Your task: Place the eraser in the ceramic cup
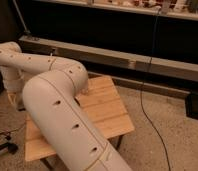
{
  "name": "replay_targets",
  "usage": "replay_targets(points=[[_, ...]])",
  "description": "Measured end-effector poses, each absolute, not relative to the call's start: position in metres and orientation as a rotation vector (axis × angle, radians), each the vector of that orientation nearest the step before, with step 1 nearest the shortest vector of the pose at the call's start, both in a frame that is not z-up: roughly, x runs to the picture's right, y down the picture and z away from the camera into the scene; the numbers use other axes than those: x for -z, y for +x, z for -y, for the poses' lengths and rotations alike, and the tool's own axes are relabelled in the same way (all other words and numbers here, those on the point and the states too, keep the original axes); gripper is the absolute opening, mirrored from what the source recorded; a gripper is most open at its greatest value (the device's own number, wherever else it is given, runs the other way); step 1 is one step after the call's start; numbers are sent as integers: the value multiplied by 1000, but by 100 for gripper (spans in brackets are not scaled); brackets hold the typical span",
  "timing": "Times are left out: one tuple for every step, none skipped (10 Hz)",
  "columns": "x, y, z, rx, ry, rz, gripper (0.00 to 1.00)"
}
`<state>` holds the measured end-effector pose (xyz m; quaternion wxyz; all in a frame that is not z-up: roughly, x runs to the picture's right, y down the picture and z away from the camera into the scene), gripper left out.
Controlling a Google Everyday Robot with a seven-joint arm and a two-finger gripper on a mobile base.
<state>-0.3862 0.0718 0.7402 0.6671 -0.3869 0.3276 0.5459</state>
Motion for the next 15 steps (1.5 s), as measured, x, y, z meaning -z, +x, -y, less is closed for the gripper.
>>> replay_targets(points=[[-741, -387, -72, -1230, -883, -751, 0], [-742, -387, -72, -1229, -889, -760, 0], [-745, -386, -71, -1229, -898, -775, 0], [-746, -386, -71, -1229, -900, -782, 0], [-747, -386, -69, -1231, -902, -783, 0], [-747, -387, -70, -1231, -903, -783, 0], [-747, -385, -69, -1234, -903, -784, 0], [-747, -386, -70, -1232, -902, -784, 0], [-747, -386, -69, -1232, -902, -784, 0], [-747, -386, -69, -1232, -903, -784, 0], [-747, -386, -69, -1232, -902, -784, 0], [-754, -387, -66, -1243, -892, -764, 0], [-761, -389, -60, -1257, -874, -734, 0], [-771, -392, -50, -1285, -834, -678, 0], [-778, -392, -42, -1308, -802, -634, 0]])
